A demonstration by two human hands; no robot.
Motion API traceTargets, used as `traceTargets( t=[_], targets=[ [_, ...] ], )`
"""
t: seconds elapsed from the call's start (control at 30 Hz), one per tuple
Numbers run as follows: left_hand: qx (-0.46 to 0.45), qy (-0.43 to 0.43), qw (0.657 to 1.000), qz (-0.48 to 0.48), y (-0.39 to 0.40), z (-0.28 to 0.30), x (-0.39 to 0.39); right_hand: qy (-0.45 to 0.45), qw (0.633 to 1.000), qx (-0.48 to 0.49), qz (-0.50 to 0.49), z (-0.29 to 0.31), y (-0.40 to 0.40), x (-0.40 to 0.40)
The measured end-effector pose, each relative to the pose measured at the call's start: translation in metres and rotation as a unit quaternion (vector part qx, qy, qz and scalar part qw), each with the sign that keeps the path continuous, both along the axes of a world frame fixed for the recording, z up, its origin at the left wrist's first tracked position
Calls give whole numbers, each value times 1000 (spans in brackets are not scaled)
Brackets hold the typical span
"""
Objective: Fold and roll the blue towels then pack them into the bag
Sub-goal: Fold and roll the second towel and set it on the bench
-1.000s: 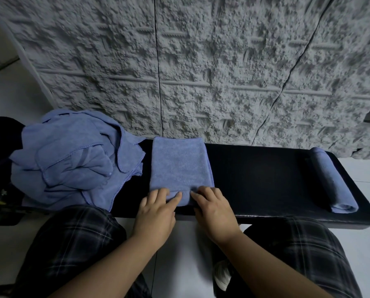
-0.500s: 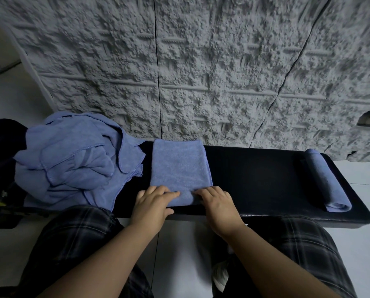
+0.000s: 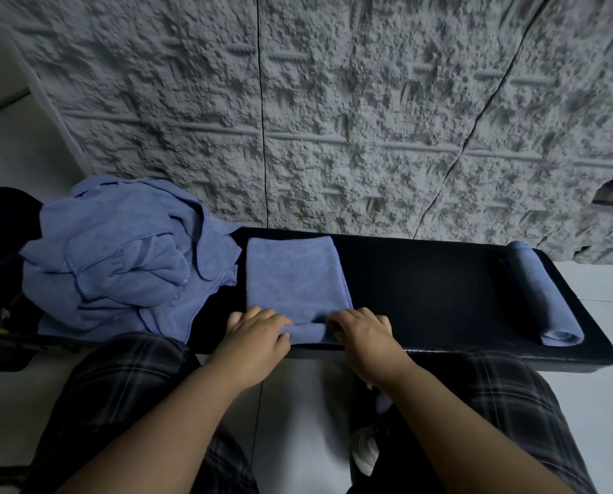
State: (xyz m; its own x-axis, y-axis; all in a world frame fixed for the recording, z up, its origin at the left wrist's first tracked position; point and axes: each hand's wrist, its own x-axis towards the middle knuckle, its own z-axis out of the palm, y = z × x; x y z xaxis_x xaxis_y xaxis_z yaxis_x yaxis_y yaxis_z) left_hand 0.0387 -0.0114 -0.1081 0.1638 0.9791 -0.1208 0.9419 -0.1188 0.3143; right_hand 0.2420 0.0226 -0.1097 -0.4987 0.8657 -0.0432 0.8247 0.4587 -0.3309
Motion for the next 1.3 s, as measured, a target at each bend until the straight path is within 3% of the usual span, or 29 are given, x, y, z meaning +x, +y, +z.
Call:
traceTargets(
  t=[0.17,0.37,0.47,0.53,0.63,0.83,1.1,1.3],
  targets=[
    [36,46,998,15,3,-3,3,22,1000,-10,-14,3,3,-4],
    [179,51,980,66,2,-13,-1,29,989,114,-93,-2,0,-9],
    [209,31,976,54,4,-9,2,41,977,202,-53,-5,-2,-10],
    [210,21,977,35,5,-7,5,66,976,206,-5,-6,-5,-15],
    [225,22,974,13,6,-8,9,90,978,185,-10,-10,-7,-22],
    [189,78,978,39,-2,-10,25,68,984,163,-27,-14,-10,-26],
    [145,-10,988,49,8,-12,4,-1,989,146,-18,-19,-2,-18],
    [103,-47,993,43,17,-9,-5,-1,996,93,-7,-11,4,-15]
  ],
)
